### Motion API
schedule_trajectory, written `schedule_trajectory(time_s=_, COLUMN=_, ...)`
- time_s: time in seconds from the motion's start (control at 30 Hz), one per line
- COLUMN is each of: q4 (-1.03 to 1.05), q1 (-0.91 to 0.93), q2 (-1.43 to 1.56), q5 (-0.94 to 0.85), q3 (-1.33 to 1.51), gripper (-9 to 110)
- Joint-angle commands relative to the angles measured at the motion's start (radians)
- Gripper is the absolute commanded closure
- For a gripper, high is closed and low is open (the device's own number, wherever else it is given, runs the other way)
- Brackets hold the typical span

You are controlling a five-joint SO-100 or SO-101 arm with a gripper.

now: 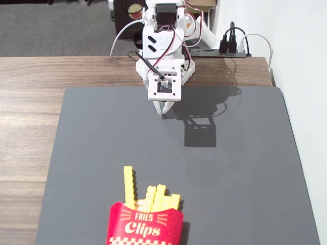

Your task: Grab a fry

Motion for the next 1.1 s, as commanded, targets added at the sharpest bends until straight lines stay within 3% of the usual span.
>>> schedule_trajectory(time_s=0.0, q4=0.014, q1=-0.011, q2=0.002, q5=-0.057, q3=-0.003, gripper=101)
schedule_trajectory(time_s=0.6, q4=0.012, q1=-0.011, q2=-0.005, q5=-0.057, q3=-0.003, gripper=101)
schedule_trajectory(time_s=0.77, q4=-0.072, q1=0.008, q2=-0.123, q5=-0.135, q3=-0.005, gripper=101)
schedule_trajectory(time_s=1.07, q4=-0.092, q1=0.06, q2=-0.341, q5=-0.114, q3=-0.196, gripper=101)
